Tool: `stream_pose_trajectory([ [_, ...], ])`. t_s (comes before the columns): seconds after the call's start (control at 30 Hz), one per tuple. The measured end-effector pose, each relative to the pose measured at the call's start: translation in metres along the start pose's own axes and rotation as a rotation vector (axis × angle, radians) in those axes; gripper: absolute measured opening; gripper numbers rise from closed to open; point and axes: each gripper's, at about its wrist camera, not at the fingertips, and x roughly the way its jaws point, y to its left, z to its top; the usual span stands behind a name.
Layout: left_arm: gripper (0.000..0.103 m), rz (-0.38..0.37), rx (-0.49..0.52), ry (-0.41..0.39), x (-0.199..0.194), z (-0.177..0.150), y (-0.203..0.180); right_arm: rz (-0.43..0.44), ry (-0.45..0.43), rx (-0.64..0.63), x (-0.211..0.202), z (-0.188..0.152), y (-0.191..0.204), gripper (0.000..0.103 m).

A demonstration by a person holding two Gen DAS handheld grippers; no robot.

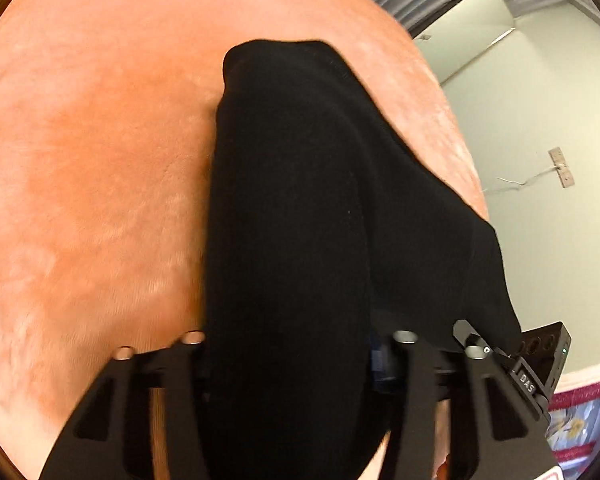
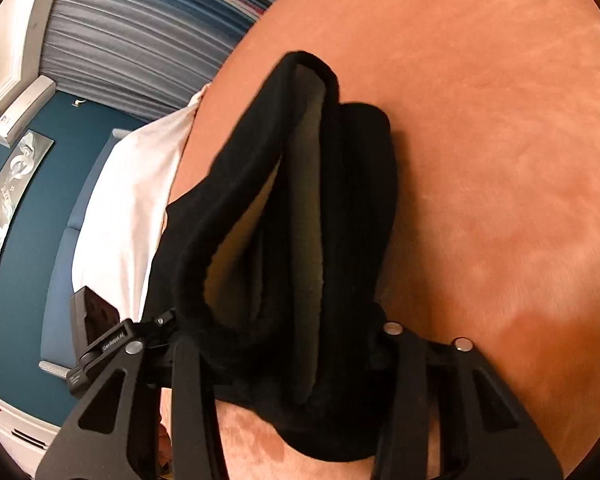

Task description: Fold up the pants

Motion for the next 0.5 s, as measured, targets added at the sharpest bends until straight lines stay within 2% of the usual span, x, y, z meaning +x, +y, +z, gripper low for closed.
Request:
stream_pose_trajectory([
  [0.1,0.036,-0.016,-0.002,0.015,-0.020,-0.022,-0.001,0.005,0.000,-0.055,-0.028,-0.021,0.014,0.037],
  [0.2,0.036,-0.085,-0.027,0.061,-0.048,-0.060,0.014,0.011,0.036,-0.092,-0.061,-0.055,0.017,0.037],
  [0.3,0.036,-0.115,-0.044,0.093,-0.067,-0.104,0.028,0.008,0.080,-0.093,-0.080,-0.094,0.007,0.037],
  [0.37,0.038,-0.121,-0.054,0.087,-0.073,-0.124,0.037,-0.005,0.097,-0.068,-0.081,-0.116,-0.009,0.039],
  [0.43,0.038,-0.117,-0.055,0.066,-0.076,-0.134,0.040,0.037,0.086,-0.009,-0.081,-0.121,-0.022,0.040],
  [0.5,0.037,-0.089,-0.031,0.045,-0.083,-0.134,0.029,0.012,0.072,-0.025,-0.082,-0.115,-0.013,0.039],
])
